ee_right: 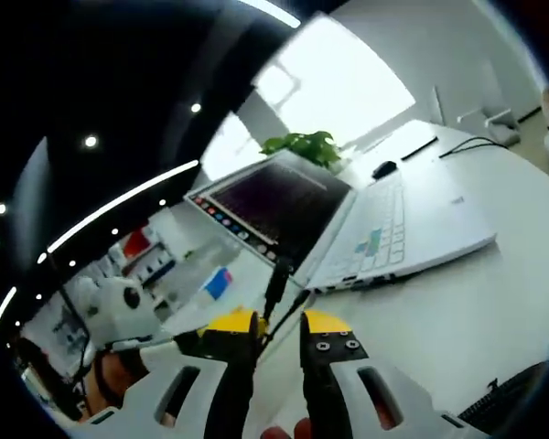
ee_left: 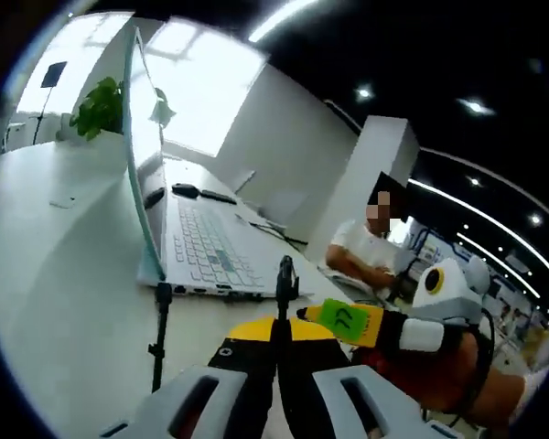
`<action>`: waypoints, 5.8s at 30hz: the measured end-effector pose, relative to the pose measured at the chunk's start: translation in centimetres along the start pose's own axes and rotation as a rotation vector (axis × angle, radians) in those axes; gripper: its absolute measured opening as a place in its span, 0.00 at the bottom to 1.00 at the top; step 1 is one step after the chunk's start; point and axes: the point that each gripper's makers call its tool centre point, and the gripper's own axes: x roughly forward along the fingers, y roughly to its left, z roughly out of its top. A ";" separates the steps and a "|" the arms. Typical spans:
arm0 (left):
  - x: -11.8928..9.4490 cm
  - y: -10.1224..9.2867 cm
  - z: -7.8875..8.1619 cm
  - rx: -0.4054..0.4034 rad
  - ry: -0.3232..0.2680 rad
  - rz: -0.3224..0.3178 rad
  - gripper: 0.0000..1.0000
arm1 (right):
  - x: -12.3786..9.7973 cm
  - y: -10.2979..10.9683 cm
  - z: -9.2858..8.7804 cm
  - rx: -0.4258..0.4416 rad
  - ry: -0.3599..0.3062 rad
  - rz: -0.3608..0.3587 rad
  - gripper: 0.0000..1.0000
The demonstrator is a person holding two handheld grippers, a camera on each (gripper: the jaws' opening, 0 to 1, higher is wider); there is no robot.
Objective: Pick up the network cable connector, insert into the computer network port
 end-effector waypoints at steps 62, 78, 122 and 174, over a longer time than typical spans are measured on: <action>-3.5 4.7 -0.4 0.540 0.074 0.245 0.16 | 4.0 -0.1 -2.8 -0.166 0.143 -0.288 0.06; -5.1 5.6 0.4 0.525 0.028 0.243 0.16 | 6.1 -1.1 -4.8 -0.255 0.339 -0.382 0.06; -5.3 6.2 -1.6 0.602 0.053 0.249 0.18 | 8.0 -3.5 -5.8 -0.357 0.580 -0.505 0.07; -6.2 7.2 -2.1 0.562 0.032 0.230 0.18 | 9.6 -4.8 -5.1 -0.483 0.702 -0.606 0.07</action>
